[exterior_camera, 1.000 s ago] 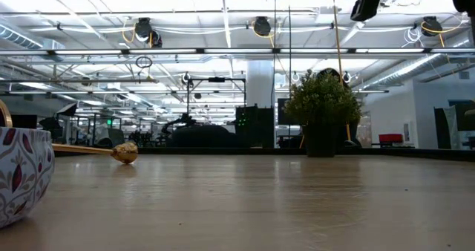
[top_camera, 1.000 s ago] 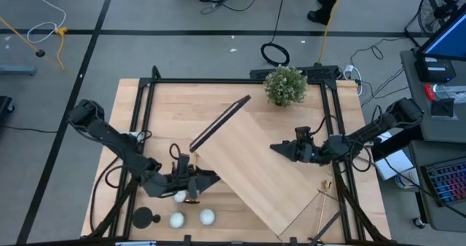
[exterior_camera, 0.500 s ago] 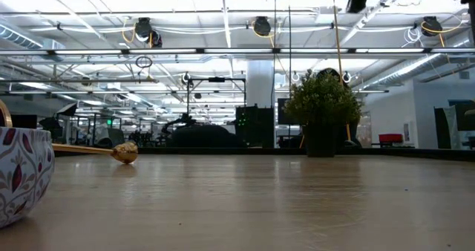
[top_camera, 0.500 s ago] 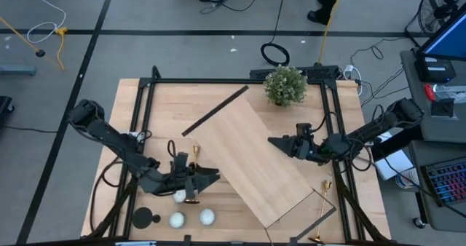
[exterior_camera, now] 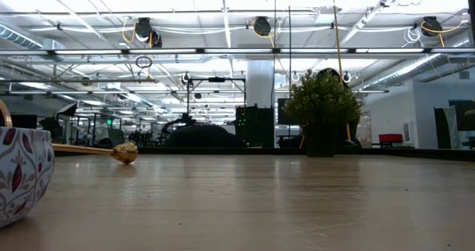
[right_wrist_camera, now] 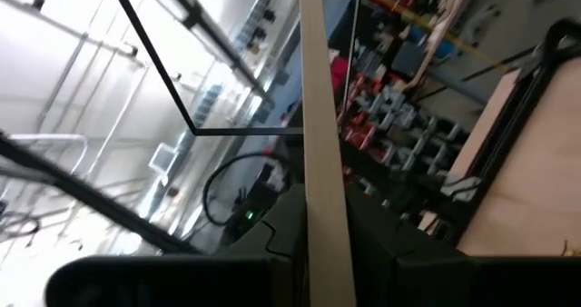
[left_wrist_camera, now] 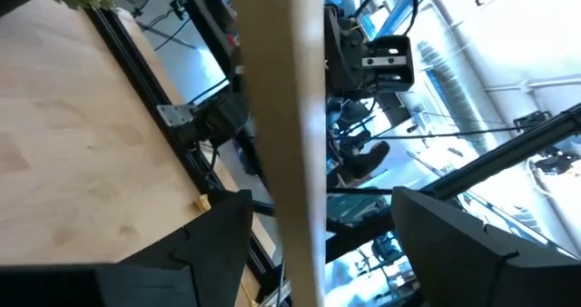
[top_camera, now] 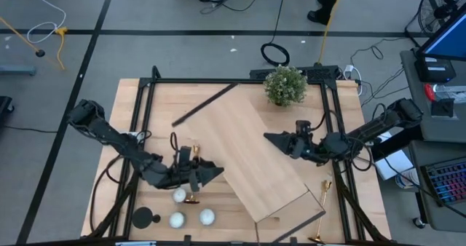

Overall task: Pick & Place candle stick holders
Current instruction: Adjust the shelf

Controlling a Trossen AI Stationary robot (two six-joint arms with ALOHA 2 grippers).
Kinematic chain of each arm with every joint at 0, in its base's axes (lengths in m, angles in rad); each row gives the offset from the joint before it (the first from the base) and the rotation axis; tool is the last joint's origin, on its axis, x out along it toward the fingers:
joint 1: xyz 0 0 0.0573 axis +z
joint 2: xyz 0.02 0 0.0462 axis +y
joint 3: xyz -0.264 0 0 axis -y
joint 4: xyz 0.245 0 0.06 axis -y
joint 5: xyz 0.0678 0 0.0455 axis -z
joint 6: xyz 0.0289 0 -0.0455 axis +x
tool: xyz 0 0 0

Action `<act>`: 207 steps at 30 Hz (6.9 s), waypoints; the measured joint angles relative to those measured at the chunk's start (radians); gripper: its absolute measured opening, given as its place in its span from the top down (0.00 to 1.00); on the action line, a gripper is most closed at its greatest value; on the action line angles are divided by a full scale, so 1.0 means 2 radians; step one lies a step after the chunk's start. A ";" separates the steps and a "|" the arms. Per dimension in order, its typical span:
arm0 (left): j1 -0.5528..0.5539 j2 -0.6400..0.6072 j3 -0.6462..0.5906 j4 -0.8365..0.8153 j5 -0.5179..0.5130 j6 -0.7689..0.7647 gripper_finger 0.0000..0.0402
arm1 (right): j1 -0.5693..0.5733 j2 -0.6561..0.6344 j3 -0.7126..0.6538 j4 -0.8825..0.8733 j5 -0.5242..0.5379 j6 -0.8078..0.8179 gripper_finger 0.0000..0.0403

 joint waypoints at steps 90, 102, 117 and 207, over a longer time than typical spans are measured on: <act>-0.014 -0.036 0.333 -0.468 -0.143 0.340 0.89 | 0.113 -0.076 0.016 -0.053 -0.067 -0.020 0.50; -0.001 -0.036 0.333 -0.479 -0.154 0.447 0.89 | 0.160 -0.076 0.016 -0.058 -0.051 -0.001 0.50; 0.079 -0.001 0.449 -0.734 -0.165 0.471 0.89 | 0.200 -0.076 0.016 -0.059 -0.018 -0.022 0.50; 0.138 0.323 0.478 -0.602 -0.128 0.684 0.89 | 0.263 -0.071 0.015 0.177 -0.041 -0.302 0.51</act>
